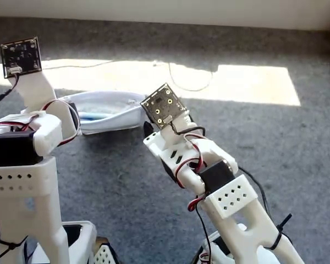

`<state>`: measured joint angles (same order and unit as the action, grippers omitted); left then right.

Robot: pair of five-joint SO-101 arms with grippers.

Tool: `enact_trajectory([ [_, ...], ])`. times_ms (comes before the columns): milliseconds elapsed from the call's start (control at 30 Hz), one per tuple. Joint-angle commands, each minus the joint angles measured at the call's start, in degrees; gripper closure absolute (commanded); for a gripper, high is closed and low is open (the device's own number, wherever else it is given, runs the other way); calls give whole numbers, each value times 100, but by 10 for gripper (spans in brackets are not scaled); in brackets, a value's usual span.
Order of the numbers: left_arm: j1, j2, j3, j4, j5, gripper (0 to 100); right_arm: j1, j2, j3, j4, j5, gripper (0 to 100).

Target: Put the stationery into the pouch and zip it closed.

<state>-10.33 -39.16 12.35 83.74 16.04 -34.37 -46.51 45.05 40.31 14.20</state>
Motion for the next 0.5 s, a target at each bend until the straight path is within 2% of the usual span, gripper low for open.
enact_trajectory([
  [0,-101,-101,-57,-18,-62,991,48,-75,-92,-127,9,754],
  [200,-101,-101,-57,-18,-62,991,40,-75,-40,-673,9,754],
  [367,-101,-92,-57,-26,-62,991,-136,-75,-40,-734,9,755],
  [467,-101,-92,-57,-26,-62,991,-136,-75,-31,-734,9,797],
])
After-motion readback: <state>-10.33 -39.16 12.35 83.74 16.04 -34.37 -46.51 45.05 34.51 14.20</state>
